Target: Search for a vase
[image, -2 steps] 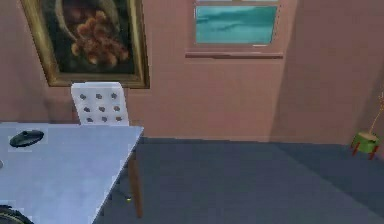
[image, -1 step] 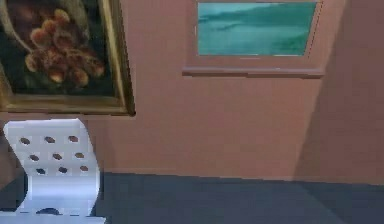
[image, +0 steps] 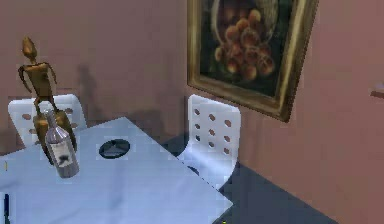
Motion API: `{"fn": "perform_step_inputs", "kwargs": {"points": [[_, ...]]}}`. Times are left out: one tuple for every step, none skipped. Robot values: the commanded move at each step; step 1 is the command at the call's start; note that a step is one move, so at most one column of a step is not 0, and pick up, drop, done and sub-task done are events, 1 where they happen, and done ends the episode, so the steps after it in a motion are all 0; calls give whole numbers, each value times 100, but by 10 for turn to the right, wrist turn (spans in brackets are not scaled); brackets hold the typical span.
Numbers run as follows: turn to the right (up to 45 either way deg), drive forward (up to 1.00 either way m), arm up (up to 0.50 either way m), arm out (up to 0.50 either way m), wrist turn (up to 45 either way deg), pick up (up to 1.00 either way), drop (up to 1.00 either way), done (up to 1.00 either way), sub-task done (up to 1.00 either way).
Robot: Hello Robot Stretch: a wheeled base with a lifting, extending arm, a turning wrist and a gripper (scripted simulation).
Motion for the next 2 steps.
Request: {"fn": "perform_step_inputs", "kwargs": {"points": [[-210, 0, 0, 0, 0, 0, 0, 0, 0], [0, 0, 0, 0, 0, 0, 0, 100, 0]]}}
